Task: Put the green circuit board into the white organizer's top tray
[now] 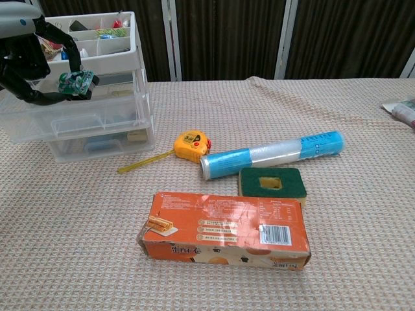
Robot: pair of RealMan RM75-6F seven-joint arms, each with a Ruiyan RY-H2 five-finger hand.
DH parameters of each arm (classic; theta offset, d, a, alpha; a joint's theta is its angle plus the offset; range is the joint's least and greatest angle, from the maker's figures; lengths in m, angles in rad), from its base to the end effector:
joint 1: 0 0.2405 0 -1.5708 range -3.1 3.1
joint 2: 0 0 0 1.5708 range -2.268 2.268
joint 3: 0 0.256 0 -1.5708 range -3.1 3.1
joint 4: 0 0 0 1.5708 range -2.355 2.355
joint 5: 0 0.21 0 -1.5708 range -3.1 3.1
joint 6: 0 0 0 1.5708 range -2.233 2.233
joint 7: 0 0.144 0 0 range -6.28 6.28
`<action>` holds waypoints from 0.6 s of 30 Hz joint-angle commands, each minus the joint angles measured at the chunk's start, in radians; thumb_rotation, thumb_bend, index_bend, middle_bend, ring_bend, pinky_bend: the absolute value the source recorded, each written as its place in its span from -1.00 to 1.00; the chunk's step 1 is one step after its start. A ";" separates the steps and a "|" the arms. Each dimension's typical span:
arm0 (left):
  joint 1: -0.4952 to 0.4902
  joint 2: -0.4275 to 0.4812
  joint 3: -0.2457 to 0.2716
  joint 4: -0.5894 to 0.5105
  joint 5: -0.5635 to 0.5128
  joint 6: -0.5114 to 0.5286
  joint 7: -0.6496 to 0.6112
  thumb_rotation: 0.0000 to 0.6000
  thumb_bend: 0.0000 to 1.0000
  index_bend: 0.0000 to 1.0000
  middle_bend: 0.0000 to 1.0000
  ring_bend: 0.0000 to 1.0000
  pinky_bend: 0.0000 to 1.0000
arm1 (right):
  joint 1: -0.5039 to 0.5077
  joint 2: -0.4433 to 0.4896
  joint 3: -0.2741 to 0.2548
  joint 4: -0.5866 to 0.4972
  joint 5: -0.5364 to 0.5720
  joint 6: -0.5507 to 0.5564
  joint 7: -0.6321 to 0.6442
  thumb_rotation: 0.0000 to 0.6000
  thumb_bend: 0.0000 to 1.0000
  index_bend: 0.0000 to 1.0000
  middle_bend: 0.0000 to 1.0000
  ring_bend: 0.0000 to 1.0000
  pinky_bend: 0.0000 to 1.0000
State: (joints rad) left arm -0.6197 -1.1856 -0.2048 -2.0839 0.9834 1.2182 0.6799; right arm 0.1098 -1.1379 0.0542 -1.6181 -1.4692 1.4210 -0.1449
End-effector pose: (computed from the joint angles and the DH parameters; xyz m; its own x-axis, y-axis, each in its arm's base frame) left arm -0.1229 0.2887 0.0958 0.4854 0.1369 0.8635 0.8560 -0.2755 -0.4375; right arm -0.3106 -0.1892 0.1461 0.4992 -0.0537 0.8648 -0.8663 -0.0110 0.4994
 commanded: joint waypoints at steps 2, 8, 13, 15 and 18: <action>-0.073 0.012 -0.063 0.030 -0.144 -0.025 0.056 1.00 -0.10 0.10 0.96 0.90 0.51 | 0.000 0.001 0.000 -0.001 0.001 -0.001 0.001 1.00 -1.00 -0.90 -1.00 -1.00 -1.00; -0.099 0.000 -0.067 0.058 -0.213 -0.020 0.064 1.00 -0.10 0.04 0.96 0.89 0.51 | 0.000 0.002 0.000 -0.002 0.003 -0.004 0.002 1.00 -1.00 -0.90 -1.00 -1.00 -1.00; -0.109 0.006 -0.053 0.078 -0.245 -0.023 0.071 1.00 -0.11 -0.08 0.94 0.88 0.51 | 0.001 0.002 0.000 -0.003 0.003 -0.004 0.001 1.00 -1.00 -0.90 -1.00 -1.00 -1.00; -0.113 0.011 -0.046 0.079 -0.252 -0.027 0.072 1.00 -0.19 -0.14 0.94 0.88 0.51 | 0.001 0.002 0.000 -0.003 0.003 -0.004 0.000 1.00 -1.00 -0.90 -1.00 -1.00 -1.00; -0.116 0.018 -0.040 0.078 -0.254 -0.028 0.073 1.00 -0.36 -0.18 0.94 0.88 0.51 | 0.000 0.002 0.000 -0.004 0.003 -0.003 -0.001 1.00 -1.00 -0.90 -1.00 -1.00 -1.00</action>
State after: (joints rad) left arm -0.7351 -1.1691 -0.2460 -2.0058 0.7299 1.1896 0.7523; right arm 0.1100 -1.1360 0.0543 -1.6220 -1.4658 1.4179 -0.1457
